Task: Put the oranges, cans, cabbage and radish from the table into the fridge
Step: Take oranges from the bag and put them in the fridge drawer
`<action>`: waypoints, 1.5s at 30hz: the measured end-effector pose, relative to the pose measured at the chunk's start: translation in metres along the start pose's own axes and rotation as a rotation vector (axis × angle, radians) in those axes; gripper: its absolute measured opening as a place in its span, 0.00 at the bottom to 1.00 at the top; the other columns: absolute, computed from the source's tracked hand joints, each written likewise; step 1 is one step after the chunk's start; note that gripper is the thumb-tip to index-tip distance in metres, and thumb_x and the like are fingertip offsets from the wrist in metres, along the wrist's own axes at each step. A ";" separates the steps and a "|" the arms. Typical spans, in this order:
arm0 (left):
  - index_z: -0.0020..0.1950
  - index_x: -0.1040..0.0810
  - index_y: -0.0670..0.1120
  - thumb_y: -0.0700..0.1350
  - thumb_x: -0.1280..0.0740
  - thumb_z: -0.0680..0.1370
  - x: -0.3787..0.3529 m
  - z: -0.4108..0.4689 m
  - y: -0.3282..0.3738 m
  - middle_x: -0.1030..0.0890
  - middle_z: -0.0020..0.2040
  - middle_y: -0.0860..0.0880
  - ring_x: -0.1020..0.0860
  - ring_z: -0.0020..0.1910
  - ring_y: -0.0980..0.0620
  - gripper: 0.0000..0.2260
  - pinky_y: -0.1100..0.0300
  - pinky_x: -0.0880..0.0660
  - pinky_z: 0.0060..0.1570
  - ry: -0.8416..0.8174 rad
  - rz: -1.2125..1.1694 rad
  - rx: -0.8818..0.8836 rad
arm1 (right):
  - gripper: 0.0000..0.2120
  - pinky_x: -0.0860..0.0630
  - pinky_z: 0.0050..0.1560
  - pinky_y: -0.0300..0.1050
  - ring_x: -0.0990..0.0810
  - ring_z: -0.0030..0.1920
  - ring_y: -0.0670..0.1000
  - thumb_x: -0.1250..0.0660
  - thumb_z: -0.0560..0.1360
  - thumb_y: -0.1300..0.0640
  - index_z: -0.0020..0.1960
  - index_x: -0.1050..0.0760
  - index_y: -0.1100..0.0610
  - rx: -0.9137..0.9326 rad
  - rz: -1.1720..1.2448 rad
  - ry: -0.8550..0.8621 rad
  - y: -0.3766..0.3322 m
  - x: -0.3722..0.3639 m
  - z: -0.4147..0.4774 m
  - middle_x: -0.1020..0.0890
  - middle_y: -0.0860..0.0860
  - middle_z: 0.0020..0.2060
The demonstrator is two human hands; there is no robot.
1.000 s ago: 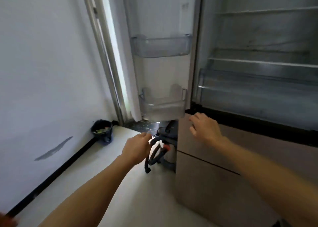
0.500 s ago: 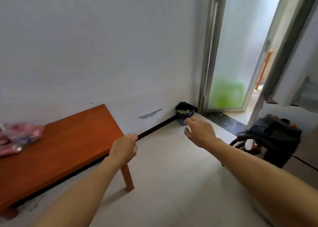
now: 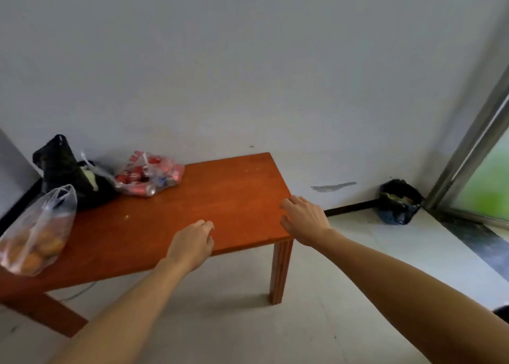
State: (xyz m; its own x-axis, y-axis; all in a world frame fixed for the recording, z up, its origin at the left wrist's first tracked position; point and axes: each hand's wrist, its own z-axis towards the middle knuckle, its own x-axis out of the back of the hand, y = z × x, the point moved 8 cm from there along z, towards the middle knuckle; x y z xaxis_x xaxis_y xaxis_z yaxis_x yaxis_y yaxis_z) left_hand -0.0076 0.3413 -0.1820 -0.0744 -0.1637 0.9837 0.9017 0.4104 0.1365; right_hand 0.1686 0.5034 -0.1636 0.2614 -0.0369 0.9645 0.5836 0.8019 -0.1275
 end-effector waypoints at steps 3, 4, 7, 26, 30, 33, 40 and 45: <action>0.61 0.25 0.49 0.45 0.39 0.79 0.004 0.021 -0.058 0.22 0.55 0.52 0.23 0.51 0.52 0.12 0.57 0.25 0.47 -0.025 0.015 0.089 | 0.14 0.27 0.46 0.46 0.24 0.55 0.53 0.41 0.78 0.51 0.62 0.28 0.53 0.067 0.059 -0.030 -0.038 -0.028 0.056 0.24 0.50 0.55; 0.62 0.25 0.49 0.45 0.39 0.79 0.006 0.027 -0.078 0.22 0.55 0.52 0.23 0.52 0.51 0.12 0.56 0.24 0.48 -0.027 0.020 0.121 | 0.14 0.28 0.45 0.45 0.25 0.55 0.53 0.41 0.78 0.51 0.62 0.28 0.53 0.102 0.067 -0.038 -0.053 -0.037 0.074 0.24 0.50 0.55; 0.61 0.25 0.49 0.45 0.39 0.79 0.016 0.040 -0.136 0.22 0.55 0.52 0.23 0.52 0.52 0.12 0.59 0.26 0.47 0.003 0.018 0.204 | 0.14 0.30 0.44 0.45 0.25 0.57 0.54 0.41 0.79 0.52 0.63 0.29 0.54 0.192 0.076 -0.071 -0.098 -0.057 0.125 0.24 0.51 0.56; 0.48 0.26 0.53 0.46 0.40 0.78 0.044 0.038 -0.543 0.20 0.44 0.52 0.25 0.35 0.57 0.04 0.63 0.26 0.34 0.082 0.018 0.430 | 0.15 0.26 0.53 0.50 0.26 0.60 0.54 0.40 0.79 0.51 0.63 0.29 0.54 0.298 0.100 -0.277 -0.417 -0.210 0.312 0.25 0.52 0.59; 0.53 0.21 0.47 0.42 0.38 0.77 0.028 0.027 -0.624 0.20 0.48 0.49 0.26 0.37 0.54 0.08 0.64 0.33 0.31 0.013 0.046 0.544 | 0.14 0.27 0.50 0.48 0.26 0.58 0.54 0.40 0.79 0.52 0.64 0.30 0.54 0.367 0.141 -0.321 -0.483 -0.233 0.325 0.26 0.52 0.58; 0.51 0.21 0.46 0.42 0.39 0.77 0.007 0.020 -0.668 0.20 0.47 0.47 0.22 0.42 0.48 0.08 0.56 0.26 0.37 -0.044 0.050 0.587 | 0.16 0.28 0.49 0.47 0.27 0.58 0.53 0.40 0.79 0.52 0.65 0.31 0.54 0.458 0.150 -0.353 -0.527 -0.250 0.338 0.27 0.52 0.59; 0.58 0.22 0.45 0.39 0.32 0.75 -0.038 0.048 -0.727 0.22 0.54 0.45 0.22 0.51 0.44 0.12 0.52 0.24 0.43 -0.149 0.031 0.561 | 0.19 0.27 0.62 0.52 0.33 0.68 0.54 0.37 0.77 0.56 0.67 0.30 0.57 0.741 0.248 -0.339 -0.631 -0.287 0.380 0.29 0.54 0.66; 0.56 0.21 0.45 0.36 0.25 0.67 -0.080 0.072 -0.763 0.22 0.50 0.46 0.21 0.48 0.42 0.19 0.48 0.23 0.43 -0.298 -0.038 0.497 | 0.36 0.36 0.69 0.64 0.37 0.73 0.57 0.32 0.75 0.56 0.78 0.46 0.52 0.943 0.089 -0.445 -0.666 -0.350 0.393 0.35 0.55 0.73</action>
State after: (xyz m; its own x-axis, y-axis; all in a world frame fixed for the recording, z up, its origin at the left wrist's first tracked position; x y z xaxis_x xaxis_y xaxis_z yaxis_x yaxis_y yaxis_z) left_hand -0.7199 0.1063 -0.3566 -0.2846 0.0432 0.9577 0.5930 0.7929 0.1404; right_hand -0.6135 0.2170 -0.3253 -0.1441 0.1148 0.9829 -0.3099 0.9381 -0.1550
